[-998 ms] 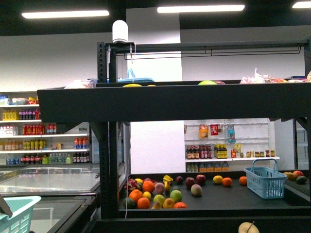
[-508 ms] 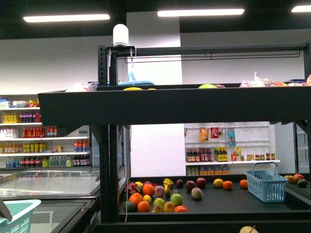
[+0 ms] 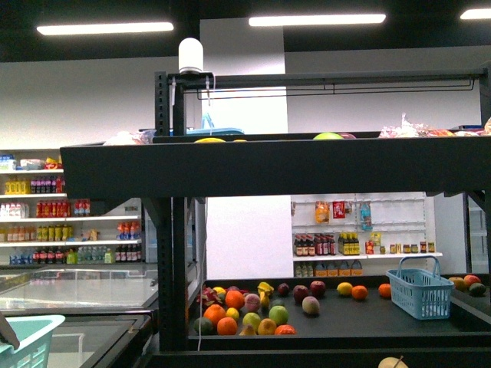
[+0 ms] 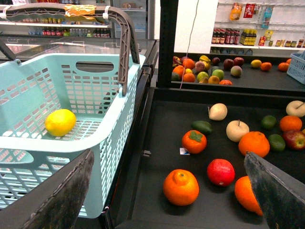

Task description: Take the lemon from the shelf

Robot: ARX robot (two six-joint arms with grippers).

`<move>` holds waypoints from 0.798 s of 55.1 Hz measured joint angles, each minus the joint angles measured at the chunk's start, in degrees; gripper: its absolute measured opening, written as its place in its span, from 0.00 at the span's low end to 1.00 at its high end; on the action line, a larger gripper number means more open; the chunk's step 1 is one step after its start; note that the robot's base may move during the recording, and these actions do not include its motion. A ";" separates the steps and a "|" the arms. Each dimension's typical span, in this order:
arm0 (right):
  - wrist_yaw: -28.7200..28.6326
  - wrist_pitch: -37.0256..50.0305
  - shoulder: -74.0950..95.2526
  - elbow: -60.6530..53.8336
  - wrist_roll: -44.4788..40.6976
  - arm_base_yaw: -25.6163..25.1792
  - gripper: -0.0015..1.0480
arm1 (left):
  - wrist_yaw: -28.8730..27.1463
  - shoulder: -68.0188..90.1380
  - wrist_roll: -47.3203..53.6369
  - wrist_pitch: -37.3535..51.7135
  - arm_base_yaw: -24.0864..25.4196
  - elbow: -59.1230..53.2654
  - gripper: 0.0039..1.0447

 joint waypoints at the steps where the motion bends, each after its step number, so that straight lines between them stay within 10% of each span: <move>1: 0.00 0.00 0.00 0.00 0.00 0.00 0.93 | 0.00 0.00 0.00 0.00 0.00 0.00 0.93; 44: 0.00 0.00 0.00 0.00 -0.02 0.00 0.93 | 0.00 0.00 0.00 0.00 0.00 0.00 0.93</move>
